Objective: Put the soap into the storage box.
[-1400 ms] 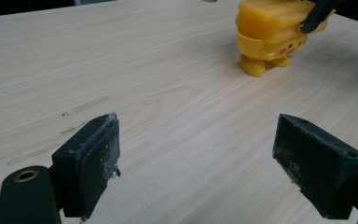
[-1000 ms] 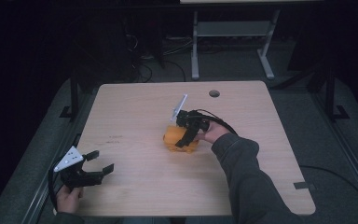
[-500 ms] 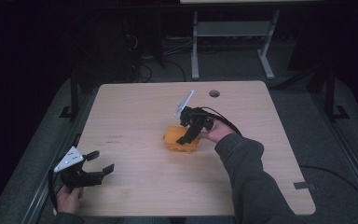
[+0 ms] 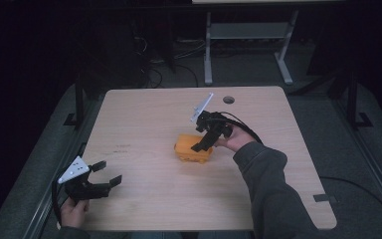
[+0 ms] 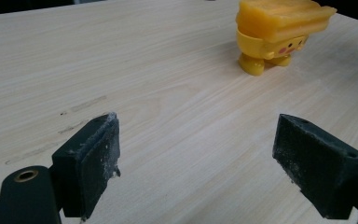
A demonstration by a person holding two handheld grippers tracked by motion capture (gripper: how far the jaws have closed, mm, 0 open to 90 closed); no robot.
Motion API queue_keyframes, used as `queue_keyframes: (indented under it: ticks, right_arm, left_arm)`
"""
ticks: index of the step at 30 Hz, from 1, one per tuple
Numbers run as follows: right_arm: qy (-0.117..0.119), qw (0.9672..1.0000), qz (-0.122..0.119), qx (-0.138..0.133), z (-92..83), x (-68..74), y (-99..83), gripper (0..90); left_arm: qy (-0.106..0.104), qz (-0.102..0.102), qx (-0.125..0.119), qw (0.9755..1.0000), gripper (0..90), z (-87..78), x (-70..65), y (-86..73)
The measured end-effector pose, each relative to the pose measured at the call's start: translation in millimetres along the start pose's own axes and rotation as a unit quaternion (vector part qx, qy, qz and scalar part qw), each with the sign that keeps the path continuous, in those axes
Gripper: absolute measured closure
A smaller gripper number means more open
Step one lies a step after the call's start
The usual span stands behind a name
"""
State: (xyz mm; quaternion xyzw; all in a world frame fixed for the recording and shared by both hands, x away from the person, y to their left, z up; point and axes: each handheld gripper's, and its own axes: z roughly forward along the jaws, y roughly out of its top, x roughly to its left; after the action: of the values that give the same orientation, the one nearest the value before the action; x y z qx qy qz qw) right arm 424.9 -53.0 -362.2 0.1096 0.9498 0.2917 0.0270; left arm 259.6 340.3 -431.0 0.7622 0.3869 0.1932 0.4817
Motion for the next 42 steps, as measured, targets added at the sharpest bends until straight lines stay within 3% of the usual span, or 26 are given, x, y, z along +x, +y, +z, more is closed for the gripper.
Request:
queue_keyframes:
  ticks: [15, 42]
  right_arm:
    - [-0.014, 0.9997, 0.014, -0.014, -18.8, 1.6, -10.2, 19.0]
    - [-0.019, 0.9985, 0.046, -0.023, -35.3, 7.6, -33.8, 19.6]
  left_arm:
    - [-0.001, -0.001, 0.002, 1.0, 14.3, 0.5, -0.3, -0.1]
    - [0.0, 0.004, 0.005, 1.0, 14.3, 1.2, -1.1, 0.1]
